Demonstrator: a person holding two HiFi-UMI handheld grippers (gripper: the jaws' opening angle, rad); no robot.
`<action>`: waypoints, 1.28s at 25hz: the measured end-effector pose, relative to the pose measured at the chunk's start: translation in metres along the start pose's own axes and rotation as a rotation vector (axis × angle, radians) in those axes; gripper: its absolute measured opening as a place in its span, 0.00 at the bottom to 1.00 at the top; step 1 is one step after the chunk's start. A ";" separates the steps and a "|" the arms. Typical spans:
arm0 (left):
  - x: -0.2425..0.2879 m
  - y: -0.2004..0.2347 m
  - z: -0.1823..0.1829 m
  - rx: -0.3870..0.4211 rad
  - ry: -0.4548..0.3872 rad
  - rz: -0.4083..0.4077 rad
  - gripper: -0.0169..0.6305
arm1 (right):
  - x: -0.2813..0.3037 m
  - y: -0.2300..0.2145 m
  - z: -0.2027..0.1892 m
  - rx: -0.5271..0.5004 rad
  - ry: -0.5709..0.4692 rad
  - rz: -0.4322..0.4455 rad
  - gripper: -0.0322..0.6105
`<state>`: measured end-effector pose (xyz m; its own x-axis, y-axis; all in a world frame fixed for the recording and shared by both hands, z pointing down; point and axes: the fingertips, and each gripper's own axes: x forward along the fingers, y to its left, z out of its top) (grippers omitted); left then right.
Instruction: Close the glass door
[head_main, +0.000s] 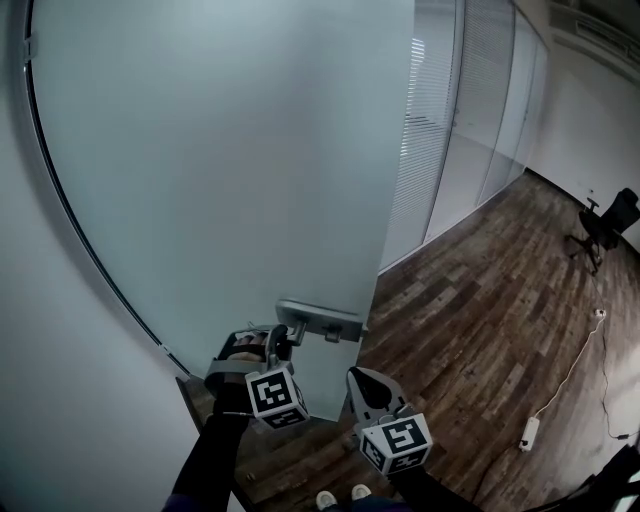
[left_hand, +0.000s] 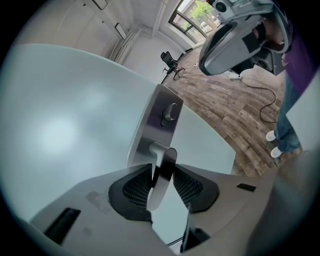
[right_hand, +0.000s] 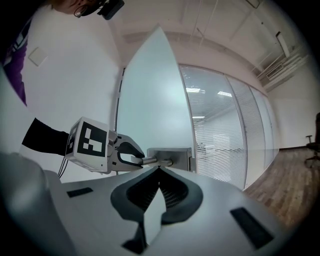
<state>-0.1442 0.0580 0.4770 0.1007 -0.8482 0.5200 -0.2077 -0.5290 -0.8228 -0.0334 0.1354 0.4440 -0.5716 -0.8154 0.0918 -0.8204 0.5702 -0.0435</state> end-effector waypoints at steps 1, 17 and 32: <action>0.005 0.002 0.000 -0.001 -0.001 -0.003 0.21 | 0.003 -0.002 0.001 -0.002 -0.003 -0.011 0.04; 0.064 0.035 0.022 -0.048 -0.035 -0.062 0.21 | 0.069 -0.063 0.022 -0.027 -0.035 -0.024 0.04; 0.140 0.076 0.024 -0.097 0.030 -0.074 0.21 | 0.138 -0.126 0.035 -0.026 -0.038 0.060 0.04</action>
<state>-0.1227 -0.1017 0.4822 0.0908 -0.8048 0.5866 -0.2938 -0.5844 -0.7564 -0.0093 -0.0528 0.4271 -0.6204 -0.7825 0.0519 -0.7841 0.6202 -0.0221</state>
